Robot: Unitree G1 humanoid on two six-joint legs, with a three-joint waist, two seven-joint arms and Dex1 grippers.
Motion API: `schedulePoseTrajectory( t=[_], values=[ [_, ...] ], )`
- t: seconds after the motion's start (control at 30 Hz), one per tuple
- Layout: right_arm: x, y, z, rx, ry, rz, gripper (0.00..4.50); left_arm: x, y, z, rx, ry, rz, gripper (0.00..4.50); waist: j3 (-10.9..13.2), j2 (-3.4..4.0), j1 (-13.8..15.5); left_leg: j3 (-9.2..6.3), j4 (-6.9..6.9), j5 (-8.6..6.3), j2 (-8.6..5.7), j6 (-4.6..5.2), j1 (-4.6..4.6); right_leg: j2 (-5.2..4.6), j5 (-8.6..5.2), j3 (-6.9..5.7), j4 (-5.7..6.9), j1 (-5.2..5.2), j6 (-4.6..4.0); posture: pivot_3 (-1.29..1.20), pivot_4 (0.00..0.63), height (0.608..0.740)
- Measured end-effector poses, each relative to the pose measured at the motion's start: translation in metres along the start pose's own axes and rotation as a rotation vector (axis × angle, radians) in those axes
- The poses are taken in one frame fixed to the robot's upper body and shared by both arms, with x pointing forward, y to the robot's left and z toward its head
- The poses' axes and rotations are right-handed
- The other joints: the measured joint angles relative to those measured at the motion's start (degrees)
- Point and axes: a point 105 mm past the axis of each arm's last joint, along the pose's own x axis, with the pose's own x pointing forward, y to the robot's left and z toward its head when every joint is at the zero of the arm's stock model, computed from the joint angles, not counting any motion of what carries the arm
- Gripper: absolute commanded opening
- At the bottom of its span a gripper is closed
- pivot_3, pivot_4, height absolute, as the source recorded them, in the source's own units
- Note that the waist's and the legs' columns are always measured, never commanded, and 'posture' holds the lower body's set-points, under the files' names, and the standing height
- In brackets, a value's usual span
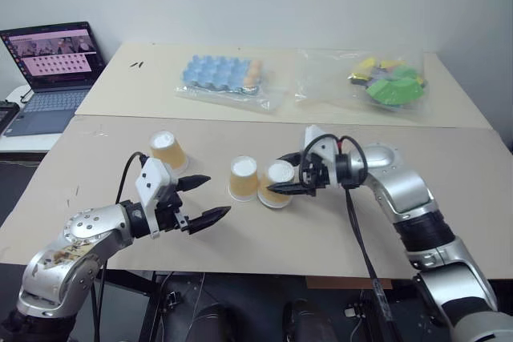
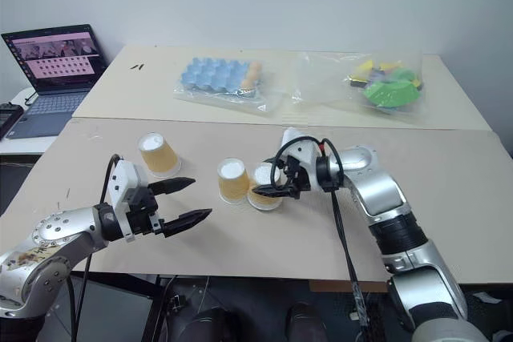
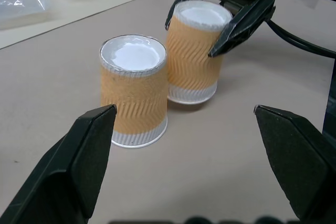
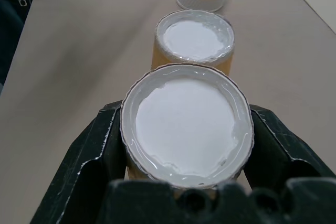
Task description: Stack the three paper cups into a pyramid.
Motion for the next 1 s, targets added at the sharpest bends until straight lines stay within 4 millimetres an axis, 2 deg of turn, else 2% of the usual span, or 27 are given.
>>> schedulePoseTrajectory(
  t=[0.2, 0.27, 0.3, 0.33, 0.37, 0.6, 0.73, 0.9, 1.0],
  values=[
    [0.006, -0.007, -0.011, 0.015, 0.028, -0.014, 2.74, 0.0, -0.001, 0.002, 0.01, -0.004, 0.003, 4.5, 0.0, 0.0, 0.0, 0.0, 0.0, 0.0, -0.01, 0.0, 0.0, 0.0, 0.0, 0.0, 0.0, 0.0, 0.0, 0.0, 0.15, 0.724],
    [0.008, -0.012, -0.01, 0.0, 0.031, -0.025, 3.76, 0.0, -0.001, 0.002, 0.01, -0.004, 0.007, 4.5, 0.0, 0.0, 0.0, 0.01, 0.02, 0.0, -0.01, 0.0, 0.0, 0.0, 0.0, 0.0, 0.01, 0.0, 0.0, 0.0, 0.15, 0.724],
    [0.009, -0.014, -0.01, -0.003, 0.035, -0.035, 3.97, 0.0, -0.001, 0.002, 0.009, -0.004, 0.008, 4.5, 0.0, 0.0, 0.0, 0.01, 0.02, 0.0, -0.01, 0.0, 0.01, 0.0, 0.0, 0.0, 0.01, 0.01, 0.0, 0.0, 0.15, 0.724],
    [0.01, -0.018, -0.012, 0.0, 0.039, -0.047, 4.39, 0.0, -0.001, 0.002, 0.008, -0.003, 0.009, 4.5, 0.0, 0.0, -0.1, 0.01, 0.02, 0.0, -0.01, 0.0, 0.01, 0.0, 0.0, 0.01, 0.01, 0.0, 0.0, 0.0, 0.15, 0.724],
    [0.01, -0.019, -0.012, 0.002, 0.04, -0.051, 4.49, 0.0, -0.001, 0.001, 0.007, -0.002, 0.01, 4.5, 0.0, 0.0, -0.1, 0.01, 0.01, 0.0, 0.0, 0.0, 0.01, 0.0, 0.0, 0.01, 0.02, 0.0, 0.0, 0.0, 0.15, 0.724],
    [0.016, -0.02, -0.009, -0.001, 0.026, -0.051, 4.49, -0.001, -0.002, 0.0, 0.003, 0.001, 0.014, 4.5, 0.0, 0.0, -0.1, 0.01, 0.01, 0.0, 0.0, 0.0, -0.01, 0.0, 0.0, 0.0, 0.01, -0.01, 0.0, 0.0, 0.15, 0.724],
    [0.007, -0.015, 0.014, -0.032, -0.038, -0.033, 4.49, -0.001, -0.003, 0.001, 0.01, -0.002, 0.014, 4.5, 0.0, 0.01, 0.1, -0.01, 0.0, 0.0, 0.0, 0.0, -0.07, -0.02, 0.0, -0.02, 0.01, -0.05, 0.0, 0.0, 0.15, 0.724],
    [-0.043, -0.022, 0.056, -0.012, -0.168, -0.083, 4.49, -0.011, 0.003, -0.004, -0.016, -0.002, 0.093, 4.5, 0.0, 0.0, 0.2, -0.07, 0.05, -0.03, -0.01, 0.04, -0.1, -0.05, 0.0, -0.05, -0.02, -0.03, -0.01, 0.0, 0.15, 0.724],
    [-0.062, -0.024, 0.084, -0.045, -0.229, -0.128, 4.49, -0.025, 0.014, -0.01, -0.054, -0.018, 0.225, 4.5, 0.0, 0.0, -0.4, -0.04, -0.03, -0.02, 0.07, 0.02, 0.0, -0.01, 0.0, 0.0, 0.0, -0.03, -0.03, 0.0, 0.15, 0.724]
  ],
)
